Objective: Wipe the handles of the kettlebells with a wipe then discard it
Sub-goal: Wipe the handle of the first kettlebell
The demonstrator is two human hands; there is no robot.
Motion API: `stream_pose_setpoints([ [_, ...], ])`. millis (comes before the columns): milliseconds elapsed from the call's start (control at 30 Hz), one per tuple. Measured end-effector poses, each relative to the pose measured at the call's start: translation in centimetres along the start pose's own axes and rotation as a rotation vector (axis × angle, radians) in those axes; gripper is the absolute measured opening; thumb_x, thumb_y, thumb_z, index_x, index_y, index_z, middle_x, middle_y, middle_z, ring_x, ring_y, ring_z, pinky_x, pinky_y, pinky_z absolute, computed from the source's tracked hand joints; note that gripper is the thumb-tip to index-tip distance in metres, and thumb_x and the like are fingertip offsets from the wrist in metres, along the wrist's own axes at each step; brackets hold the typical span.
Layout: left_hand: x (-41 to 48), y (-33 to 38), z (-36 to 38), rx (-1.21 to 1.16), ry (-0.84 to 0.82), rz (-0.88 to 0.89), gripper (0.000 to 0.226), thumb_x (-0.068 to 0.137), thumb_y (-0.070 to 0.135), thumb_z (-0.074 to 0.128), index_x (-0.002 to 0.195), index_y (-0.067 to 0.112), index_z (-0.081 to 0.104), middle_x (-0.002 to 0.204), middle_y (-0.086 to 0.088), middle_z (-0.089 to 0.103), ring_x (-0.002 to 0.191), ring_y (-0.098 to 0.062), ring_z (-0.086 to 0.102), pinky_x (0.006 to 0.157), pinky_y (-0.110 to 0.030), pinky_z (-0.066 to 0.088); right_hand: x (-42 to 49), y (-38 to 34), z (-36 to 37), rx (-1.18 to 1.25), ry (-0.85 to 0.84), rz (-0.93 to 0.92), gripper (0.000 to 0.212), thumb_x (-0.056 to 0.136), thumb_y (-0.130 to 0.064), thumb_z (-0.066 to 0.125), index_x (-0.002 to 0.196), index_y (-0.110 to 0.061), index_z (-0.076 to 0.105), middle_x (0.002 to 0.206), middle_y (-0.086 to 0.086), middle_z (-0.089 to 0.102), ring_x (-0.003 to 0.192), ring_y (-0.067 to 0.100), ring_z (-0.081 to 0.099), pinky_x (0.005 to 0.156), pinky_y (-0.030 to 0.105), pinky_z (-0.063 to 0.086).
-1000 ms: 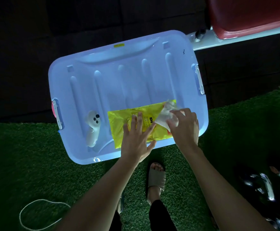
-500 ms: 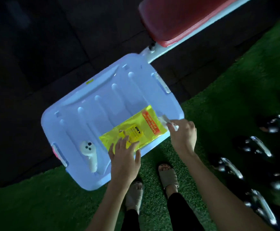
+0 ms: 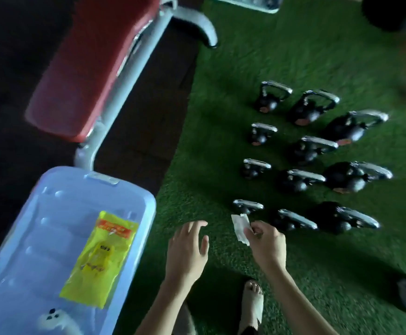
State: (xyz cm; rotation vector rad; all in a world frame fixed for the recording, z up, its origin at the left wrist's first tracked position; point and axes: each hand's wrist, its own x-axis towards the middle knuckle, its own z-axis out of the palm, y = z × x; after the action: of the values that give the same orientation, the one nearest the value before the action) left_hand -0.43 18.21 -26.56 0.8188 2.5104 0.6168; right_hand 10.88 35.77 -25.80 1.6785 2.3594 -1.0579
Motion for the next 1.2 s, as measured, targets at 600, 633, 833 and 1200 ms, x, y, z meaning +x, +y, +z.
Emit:
stream_pose_setpoints([
  [600, 23.0, -0.5, 31.2, 0.108, -0.118, 0.452, 0.026, 0.09, 0.04, 0.068, 0.116, 0.036, 0.066, 0.109, 0.019, 0.064, 0.1, -0.006, 0.056, 0.086, -0.029, 0.052, 23.1, 22.2, 10.7, 0.132, 0.171, -0.246, 0.022, 0.087, -0.021, 0.071, 0.107, -0.029, 0.072, 0.08, -0.015, 0.069, 0.069, 0.0, 0.061, 0.064, 0.027, 0.053],
  [633, 24.1, -1.1, 31.8, 0.091, -0.121, 0.485, 0.026, 0.088, 0.041, 0.07, 0.114, 0.035, 0.07, 0.108, 0.02, 0.065, 0.099, -0.005, 0.056, 0.086, -0.029, 0.052, 23.9, 22.8, 11.5, 0.121, 0.178, -0.28, 0.023, 0.086, -0.02, 0.072, 0.107, -0.029, 0.073, 0.081, -0.016, 0.067, 0.069, -0.002, 0.06, 0.064, 0.025, 0.053],
  [833, 28.6, -3.1, 32.9, 0.088, -0.273, 0.596, 0.016, 0.08, 0.051, 0.077, 0.097, 0.049, 0.078, 0.092, 0.033, 0.069, 0.09, 0.001, 0.054, 0.074, -0.023, 0.048, 27.0, 24.6, 14.5, 0.036, 0.233, -0.464, 0.023, 0.083, -0.017, 0.076, 0.103, -0.03, 0.077, 0.082, -0.016, 0.061, 0.064, 0.001, 0.058, 0.06, 0.023, 0.053],
  [1200, 30.0, -3.4, 33.3, 0.052, -0.344, 0.516, 0.019, 0.071, 0.063, 0.079, 0.085, 0.051, 0.078, 0.084, 0.026, 0.072, 0.082, 0.007, 0.064, 0.066, -0.017, 0.047, 29.1, 26.0, 16.8, -0.085, 0.135, -0.751, 0.02, 0.091, -0.032, 0.069, 0.108, -0.026, 0.078, 0.09, -0.011, 0.052, 0.069, 0.002, 0.056, 0.064, 0.015, 0.045],
])
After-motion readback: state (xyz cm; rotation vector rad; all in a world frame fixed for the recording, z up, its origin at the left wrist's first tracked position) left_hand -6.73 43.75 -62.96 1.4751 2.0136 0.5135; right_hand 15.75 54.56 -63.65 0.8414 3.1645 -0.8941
